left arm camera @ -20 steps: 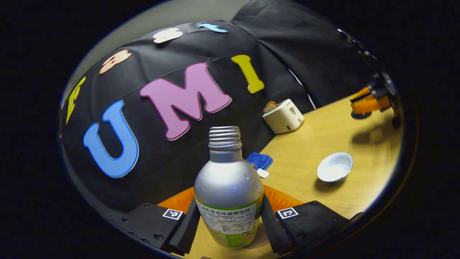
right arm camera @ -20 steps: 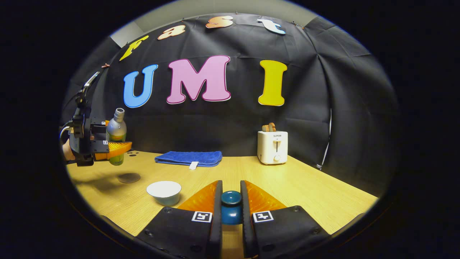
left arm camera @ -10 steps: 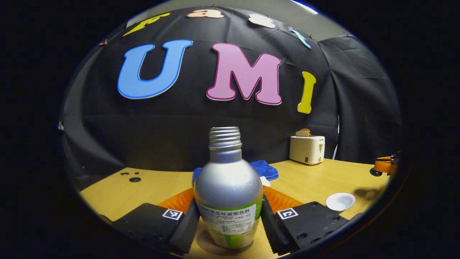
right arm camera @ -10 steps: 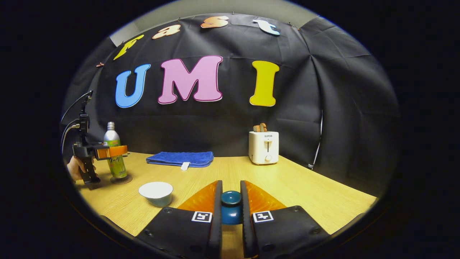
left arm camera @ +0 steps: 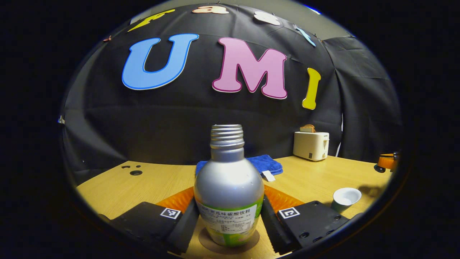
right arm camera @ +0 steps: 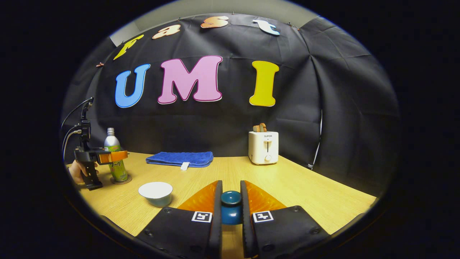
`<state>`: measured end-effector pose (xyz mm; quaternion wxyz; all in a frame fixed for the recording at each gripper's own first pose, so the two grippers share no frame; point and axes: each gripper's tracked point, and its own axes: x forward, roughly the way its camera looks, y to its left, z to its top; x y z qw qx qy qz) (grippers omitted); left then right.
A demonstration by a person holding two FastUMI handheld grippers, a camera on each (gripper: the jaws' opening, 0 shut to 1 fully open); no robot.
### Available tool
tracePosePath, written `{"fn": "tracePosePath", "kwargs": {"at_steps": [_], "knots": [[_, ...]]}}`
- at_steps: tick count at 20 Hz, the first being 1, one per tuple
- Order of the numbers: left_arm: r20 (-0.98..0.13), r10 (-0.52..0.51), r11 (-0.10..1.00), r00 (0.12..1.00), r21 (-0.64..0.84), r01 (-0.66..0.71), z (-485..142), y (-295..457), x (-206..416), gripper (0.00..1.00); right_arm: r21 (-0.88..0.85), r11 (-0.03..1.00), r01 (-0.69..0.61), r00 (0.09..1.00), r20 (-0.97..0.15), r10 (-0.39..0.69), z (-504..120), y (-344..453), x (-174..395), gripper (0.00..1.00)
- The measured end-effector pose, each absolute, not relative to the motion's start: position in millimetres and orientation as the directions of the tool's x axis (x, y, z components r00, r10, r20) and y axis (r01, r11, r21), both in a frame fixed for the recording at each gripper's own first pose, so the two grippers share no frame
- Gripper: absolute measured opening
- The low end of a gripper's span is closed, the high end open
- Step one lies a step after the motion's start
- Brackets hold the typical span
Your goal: Open the teacup lid with one hand, grasp the water bottle and pour water into the teacup with the other hand; after pouring, place the water bottle on the coaster and then close the teacup lid.
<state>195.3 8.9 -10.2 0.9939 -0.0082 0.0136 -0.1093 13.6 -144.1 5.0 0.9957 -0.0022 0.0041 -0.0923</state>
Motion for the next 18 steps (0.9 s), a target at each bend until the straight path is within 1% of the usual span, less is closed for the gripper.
{"fn": "tracePosePath", "kwargs": {"at_steps": [1, 2, 8, 10, 11, 12, 14, 16, 18], "knots": [[-0.034, -0.214, 0.977, 0.976, -0.020, 0.214, -11, 11, 192, 0.92, -0.005, 0.983, 0.184, 0.983, -0.008, -0.184, 5, -144, 14, 0.27], [-0.043, -0.208, 0.978, 0.977, -0.021, 0.208, -12, 11, 190, 0.97, -0.005, 0.983, 0.184, 0.983, -0.009, -0.184, 5, -144, 14, 0.27], [-0.100, -0.188, 0.982, 0.977, -0.023, 0.186, -24, 22, 165, 0.98, -0.005, 0.983, 0.184, 0.983, -0.008, -0.184, 5, -144, 14, 0.27], [-0.113, -0.192, 0.981, 0.975, -0.029, 0.190, -28, 22, 153, 0.98, -0.005, 0.979, 0.202, 0.979, -0.010, -0.202, 4, -147, 14, 0.27], [-0.119, -0.192, 0.981, 0.974, -0.029, 0.190, -30, 23, 146, 0.98, -0.004, 0.979, 0.204, 0.979, -0.006, -0.204, 5, -146, 15, 0.22], [-0.123, -0.195, 0.981, 0.973, -0.030, 0.193, -32, 23, 139, 0.98, -0.005, 0.980, 0.197, 0.980, -0.007, -0.197, 5, -143, 15, 0.27], [-0.120, -0.192, 0.981, 0.974, -0.028, 0.190, -30, 26, 122, 0.99, -0.003, 0.987, 0.160, 0.987, -0.010, -0.161, 5, -128, 19, 0.26], [-0.102, -0.182, 0.983, 0.978, -0.023, 0.180, -25, 33, 106, 0.98, -0.001, 0.990, 0.139, 0.989, -0.056, -0.139, -5, -113, 29, 0.26], [-0.072, -0.163, 0.986, 0.984, 0.030, 0.166, -21, 45, 91, 0.98, 0.026, 0.996, 0.086, 0.994, -0.067, -0.084, -2, -84, 41, 0.26]]}}
